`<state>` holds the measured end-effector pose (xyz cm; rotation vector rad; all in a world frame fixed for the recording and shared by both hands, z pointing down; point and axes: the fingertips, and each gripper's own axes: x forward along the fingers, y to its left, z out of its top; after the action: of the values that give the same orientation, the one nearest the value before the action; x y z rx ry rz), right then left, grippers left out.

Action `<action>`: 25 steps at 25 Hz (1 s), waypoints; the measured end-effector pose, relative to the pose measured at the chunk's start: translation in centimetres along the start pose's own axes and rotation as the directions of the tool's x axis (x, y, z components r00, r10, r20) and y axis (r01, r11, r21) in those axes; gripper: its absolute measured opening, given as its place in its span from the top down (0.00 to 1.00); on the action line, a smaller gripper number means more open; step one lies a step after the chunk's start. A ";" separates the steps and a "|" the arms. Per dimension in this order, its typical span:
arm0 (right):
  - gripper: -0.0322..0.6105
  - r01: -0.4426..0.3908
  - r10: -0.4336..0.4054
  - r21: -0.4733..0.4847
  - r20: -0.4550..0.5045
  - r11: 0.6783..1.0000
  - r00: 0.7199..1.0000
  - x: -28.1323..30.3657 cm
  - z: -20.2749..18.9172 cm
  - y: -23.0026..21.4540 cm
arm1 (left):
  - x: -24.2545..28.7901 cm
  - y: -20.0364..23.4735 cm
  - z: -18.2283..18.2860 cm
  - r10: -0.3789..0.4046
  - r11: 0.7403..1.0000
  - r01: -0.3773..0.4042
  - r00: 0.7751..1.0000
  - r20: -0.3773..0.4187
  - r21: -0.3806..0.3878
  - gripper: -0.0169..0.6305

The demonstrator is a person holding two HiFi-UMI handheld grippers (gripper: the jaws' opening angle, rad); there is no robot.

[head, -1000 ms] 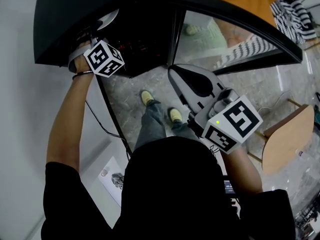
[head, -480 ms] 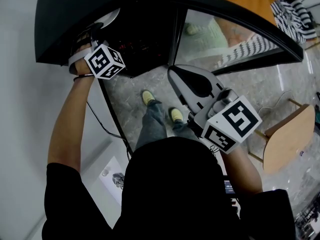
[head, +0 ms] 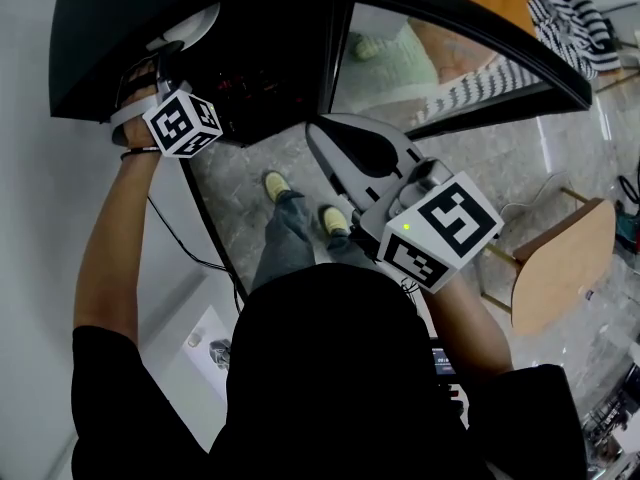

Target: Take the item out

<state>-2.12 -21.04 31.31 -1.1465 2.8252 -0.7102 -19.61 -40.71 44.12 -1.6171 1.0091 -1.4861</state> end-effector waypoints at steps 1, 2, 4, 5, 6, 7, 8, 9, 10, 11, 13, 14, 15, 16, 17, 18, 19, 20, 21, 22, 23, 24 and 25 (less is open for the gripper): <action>0.94 0.004 -0.004 0.000 -0.001 1.000 1.000 -0.1 0.0 -0.1 | 0.1 0.0 0.1 0.006 1.000 -0.006 1.000 0.002 -0.001 0.92; 0.94 0.009 -0.009 0.001 -0.002 1.000 1.000 -0.2 -0.1 -0.2 | 0.2 0.0 0.2 0.011 1.000 -0.011 1.000 0.005 -0.001 0.92; 0.94 0.016 -0.016 0.000 -0.003 1.000 1.000 -0.3 -0.2 -0.4 | 0.4 0.0 0.3 0.010 1.000 -0.010 1.000 0.007 0.011 0.92; 0.94 0.018 -0.018 0.000 -0.003 1.000 1.000 -0.3 -0.3 -0.5 | 0.5 -0.2 0.2 0.004 1.000 -0.004 1.000 0.004 0.023 0.92; 0.94 0.021 -0.021 0.000 -0.004 1.000 1.000 -0.3 -0.3 -0.6 | 0.6 -0.3 0.2 -0.003 0.999 0.003 1.000 0.000 0.034 0.92; 0.94 0.023 -0.023 0.000 -0.003 1.000 1.000 -0.3 -0.4 -0.6 | 0.8 -0.4 0.2 -0.009 0.999 0.009 1.000 -0.003 0.042 0.92; 0.94 0.025 -0.025 0.000 -0.002 1.000 1.000 -0.3 -0.4 -0.7 | 0.9 -0.4 0.2 -0.013 0.999 0.013 1.000 -0.003 0.047 0.92; 0.94 0.028 -0.028 -0.001 -0.001 1.000 1.000 -0.3 -0.3 -0.8 | 1.0 -0.4 0.3 -0.016 0.999 0.017 1.000 -0.004 0.048 0.92; 0.94 0.030 -0.030 -0.001 0.000 1.000 1.000 -0.3 -0.3 -0.8 | 1.2 -0.3 0.3 -0.019 0.999 0.020 1.000 -0.005 0.046 0.92; 0.94 0.032 -0.032 -0.001 0.001 0.999 0.999 -0.3 -0.3 -0.8 | 1.3 -0.3 0.4 -0.021 0.999 0.021 1.000 -0.008 0.041 0.92; 0.94 0.035 -0.035 0.000 -0.001 0.999 0.999 -0.4 -0.4 -0.9 | 1.2 -0.1 0.4 -0.016 0.999 0.017 1.000 -0.012 0.027 0.92; 0.94 0.036 -0.036 0.000 -0.003 0.999 0.999 -0.4 -0.4 -0.9 | 1.1 -0.1 0.4 -0.009 1.000 0.010 1.000 -0.011 0.024 0.92; 0.94 0.036 -0.036 0.000 -0.005 0.999 0.999 -0.4 -0.4 -0.9 | 0.9 -0.1 0.4 0.000 1.000 0.000 1.000 -0.009 0.027 0.92; 0.94 0.036 -0.036 -0.002 -0.007 0.999 0.999 -0.4 -0.4 -0.9 | 0.7 0.0 0.5 0.012 0.999 -0.011 1.000 -0.007 0.036 0.93; 0.94 0.036 -0.036 -0.003 -0.007 0.999 0.999 -0.5 -0.4 -0.9 | 0.5 0.1 0.5 0.025 0.999 -0.025 1.000 -0.004 0.046 0.94; 0.94 0.035 -0.035 -0.004 -0.007 0.999 0.999 -0.5 -0.3 -0.9 | 0.4 0.3 0.5 0.037 0.998 -0.036 0.999 -0.003 0.054 0.94; 0.94 0.034 -0.034 -0.003 -0.006 0.999 0.999 -0.4 -0.3 -0.9 | 0.2 0.3 0.5 0.044 0.997 -0.044 0.999 -0.003 0.060 0.94; 0.94 0.032 -0.032 -0.003 -0.006 0.999 0.999 -0.4 -0.3 -0.8 | -0.1 0.3 0.5 0.049 0.997 -0.049 0.999 -0.003 0.067 0.94; 0.94 0.028 -0.028 -0.004 -0.007 1.000 1.000 -0.3 -0.3 -0.8 | -0.3 0.2 0.5 0.052 0.996 -0.052 0.999 0.000 0.075 0.94; 0.94 0.024 -0.024 -0.007 -0.009 1.000 1.000 -0.2 -0.3 -0.7 | -0.6 0.0 0.5 0.055 0.995 -0.055 0.998 0.005 0.081 0.94; 0.94 0.018 -0.019 -0.008 -0.011 1.000 1.000 -0.2 -0.3 -0.6 | -0.8 -0.1 0.5 0.057 0.995 -0.058 0.998 0.012 0.085 0.94; 0.94 0.013 -0.014 -0.009 -0.014 1.000 1.000 -0.1 -0.4 -0.5 | -1.1 -0.2 0.5 0.059 0.995 -0.060 0.998 0.019 0.086 0.95; 0.94 0.009 -0.009 -0.010 -0.016 1.000 1.000 0.0 -0.4 -0.4 | -1.3 -0.3 0.5 0.059 0.994 -0.061 0.998 0.026 0.086 0.95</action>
<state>-1.94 -21.12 31.83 -1.1613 2.8420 -0.7097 -19.17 -39.40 43.78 -1.5264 0.9585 -1.4480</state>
